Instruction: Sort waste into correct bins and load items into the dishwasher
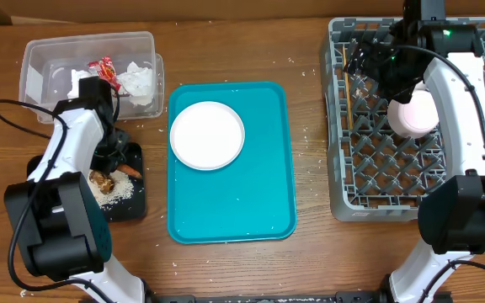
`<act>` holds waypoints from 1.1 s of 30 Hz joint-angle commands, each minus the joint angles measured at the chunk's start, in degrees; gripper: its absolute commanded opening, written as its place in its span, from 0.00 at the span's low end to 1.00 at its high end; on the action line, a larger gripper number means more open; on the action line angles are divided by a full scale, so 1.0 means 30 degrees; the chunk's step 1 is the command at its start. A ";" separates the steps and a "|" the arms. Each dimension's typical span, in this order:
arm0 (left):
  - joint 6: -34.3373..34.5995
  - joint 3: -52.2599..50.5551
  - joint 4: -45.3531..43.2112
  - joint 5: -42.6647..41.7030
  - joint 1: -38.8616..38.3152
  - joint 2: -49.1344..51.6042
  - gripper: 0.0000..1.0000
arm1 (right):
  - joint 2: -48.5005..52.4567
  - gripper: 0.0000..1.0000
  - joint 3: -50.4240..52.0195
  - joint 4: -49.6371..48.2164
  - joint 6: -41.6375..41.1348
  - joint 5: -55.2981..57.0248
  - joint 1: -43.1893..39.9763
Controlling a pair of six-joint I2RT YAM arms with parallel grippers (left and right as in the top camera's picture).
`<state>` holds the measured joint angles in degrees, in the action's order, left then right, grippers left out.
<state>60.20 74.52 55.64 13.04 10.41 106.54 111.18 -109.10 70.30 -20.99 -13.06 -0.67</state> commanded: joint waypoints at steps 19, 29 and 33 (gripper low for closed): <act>-0.0437 0.1049 0.1166 0.0160 0.1413 -0.0896 0.52 | -0.0306 1.00 -0.0408 -0.0066 -0.0087 0.0138 -0.0036; -0.2200 0.2732 -0.0379 0.0852 0.1413 -0.7701 0.55 | -0.0306 1.00 -0.0408 -0.0066 -0.0087 0.0138 -0.0036; -0.1938 0.2732 -0.1078 0.2419 0.1413 -0.9180 1.00 | -0.0306 1.00 -0.0408 -0.0066 -0.0087 0.0138 -0.0036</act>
<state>54.98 82.43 52.56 15.57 14.35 80.84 111.18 -109.10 70.28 -20.97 -13.06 -0.67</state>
